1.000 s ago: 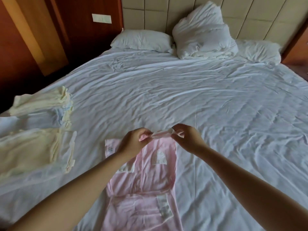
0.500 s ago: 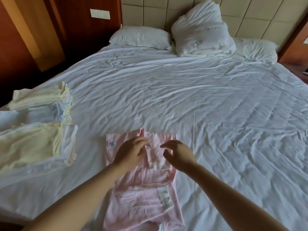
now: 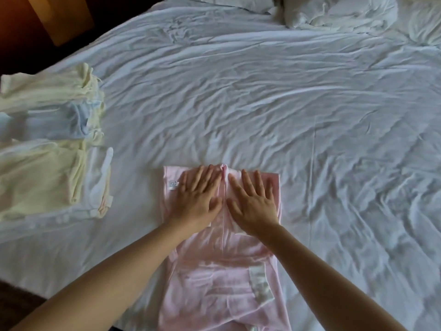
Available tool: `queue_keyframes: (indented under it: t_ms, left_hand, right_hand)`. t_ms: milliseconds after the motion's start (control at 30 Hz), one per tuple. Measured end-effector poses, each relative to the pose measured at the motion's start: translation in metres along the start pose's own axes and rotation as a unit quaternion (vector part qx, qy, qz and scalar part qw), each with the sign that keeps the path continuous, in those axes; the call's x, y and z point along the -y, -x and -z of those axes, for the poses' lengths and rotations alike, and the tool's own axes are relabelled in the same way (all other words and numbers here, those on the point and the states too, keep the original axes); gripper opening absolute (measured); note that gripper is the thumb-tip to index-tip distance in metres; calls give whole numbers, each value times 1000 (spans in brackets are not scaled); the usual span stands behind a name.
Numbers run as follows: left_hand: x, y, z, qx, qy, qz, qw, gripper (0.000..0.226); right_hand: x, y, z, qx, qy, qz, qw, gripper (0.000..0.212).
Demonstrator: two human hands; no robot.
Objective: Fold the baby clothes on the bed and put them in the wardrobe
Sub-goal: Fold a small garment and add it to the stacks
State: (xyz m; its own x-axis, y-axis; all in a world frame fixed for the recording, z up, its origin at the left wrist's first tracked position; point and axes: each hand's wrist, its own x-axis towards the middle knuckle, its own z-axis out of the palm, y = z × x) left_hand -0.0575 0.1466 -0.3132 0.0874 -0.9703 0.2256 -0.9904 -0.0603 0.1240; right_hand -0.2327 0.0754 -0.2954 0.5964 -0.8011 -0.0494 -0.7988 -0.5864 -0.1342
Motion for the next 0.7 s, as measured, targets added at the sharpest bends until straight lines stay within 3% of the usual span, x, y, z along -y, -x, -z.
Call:
queue_keyframes:
  t_ms: [133,233,333,467,700]
  left_hand:
    - [-1,-2,3,48,17,10,999,70]
    - [0,-3,20,143,33,27,989,75]
    - [-1,12,45,223,106,35,968,73]
    - [0,65,73,186,174,42,966,60]
    - [-22,156,106,123,207,-19,970,57]
  right_hand:
    - [1,1,2,7,-2,-3,1000,72]
    - [4,4,12,34,-29,-11,999,73]
    - [6,24,27,73,-74,-1,995,61]
    - [8,81,40,-5,-221,27,975,45]
    - [11,169,38,-99,-223,93,965,34]
